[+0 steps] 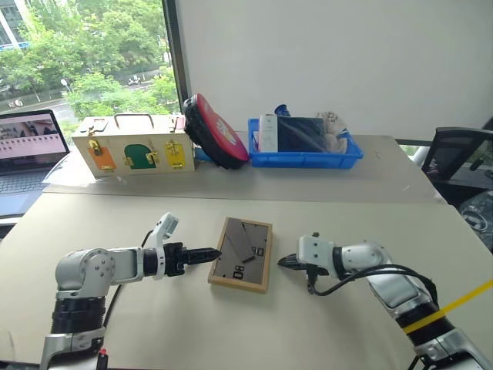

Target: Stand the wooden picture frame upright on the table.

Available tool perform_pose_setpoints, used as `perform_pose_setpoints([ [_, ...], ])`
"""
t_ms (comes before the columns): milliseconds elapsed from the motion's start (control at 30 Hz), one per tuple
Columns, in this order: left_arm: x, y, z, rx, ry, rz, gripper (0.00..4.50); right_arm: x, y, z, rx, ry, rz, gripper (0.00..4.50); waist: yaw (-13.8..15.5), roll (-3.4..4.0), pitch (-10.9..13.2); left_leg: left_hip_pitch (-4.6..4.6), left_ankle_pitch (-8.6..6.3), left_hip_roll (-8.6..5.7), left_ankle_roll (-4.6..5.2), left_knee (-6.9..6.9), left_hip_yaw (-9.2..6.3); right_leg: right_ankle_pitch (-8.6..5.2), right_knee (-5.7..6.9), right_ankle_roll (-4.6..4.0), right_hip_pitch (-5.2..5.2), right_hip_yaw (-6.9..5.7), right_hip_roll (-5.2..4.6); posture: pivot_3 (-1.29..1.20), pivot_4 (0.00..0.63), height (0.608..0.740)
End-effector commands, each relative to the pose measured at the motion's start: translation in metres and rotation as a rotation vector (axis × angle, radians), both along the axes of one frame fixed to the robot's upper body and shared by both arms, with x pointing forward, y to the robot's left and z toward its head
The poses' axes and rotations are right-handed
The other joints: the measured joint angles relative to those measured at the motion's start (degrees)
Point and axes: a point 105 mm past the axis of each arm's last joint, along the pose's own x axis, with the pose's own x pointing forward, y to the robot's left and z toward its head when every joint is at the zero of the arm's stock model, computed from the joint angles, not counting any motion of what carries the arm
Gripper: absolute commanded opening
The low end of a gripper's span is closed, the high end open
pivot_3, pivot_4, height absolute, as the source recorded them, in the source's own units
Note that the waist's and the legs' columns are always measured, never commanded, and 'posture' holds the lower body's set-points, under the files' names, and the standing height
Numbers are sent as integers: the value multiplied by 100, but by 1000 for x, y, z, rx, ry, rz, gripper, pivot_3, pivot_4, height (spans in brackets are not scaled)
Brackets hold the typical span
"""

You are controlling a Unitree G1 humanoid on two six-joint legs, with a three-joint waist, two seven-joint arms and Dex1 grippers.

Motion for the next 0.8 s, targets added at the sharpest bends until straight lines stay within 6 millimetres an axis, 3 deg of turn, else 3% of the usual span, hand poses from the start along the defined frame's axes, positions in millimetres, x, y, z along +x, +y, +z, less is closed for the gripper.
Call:
perform_pose_setpoints([
  [33,-19,-27,-20,-16,118,-104,4416,6,10,9,12,-59,33,0,28,0,0,0,0,-3,0,-1,-1,-1,0,1,1,0,-3,0,150,713],
  [233,-28,-46,-21,-45,148,-162,4416,8,18,8,28,-69,40,0,55,0,0,-1,0,-11,0,-3,-9,-2,-2,3,6,-6,-10,0,150,713],
  [433,-20,-42,-19,-44,149,-135,4416,6,17,4,29,-60,30,0,48,1,-1,-1,0,-12,-1,-1,-18,-2,-2,3,10,-10,-10,0,150,713],
  [533,-14,-33,-19,-28,141,-101,3743,5,16,4,29,-58,24,0,40,1,-1,-1,1,-13,-1,0,-23,-2,-2,3,11,-14,-10,0,150,713],
  [667,-17,-23,-17,-29,137,-101,2165,5,13,4,26,-59,16,0,28,0,0,-1,1,-13,-1,-6,-27,-2,-2,2,8,-16,-9,0,150,713],
  [800,-20,-16,-15,-28,134,-110,1333,7,10,7,26,-66,8,0,21,0,0,-2,1,-13,-2,-7,-33,-2,-2,1,9,-24,-9,0,150,713],
])
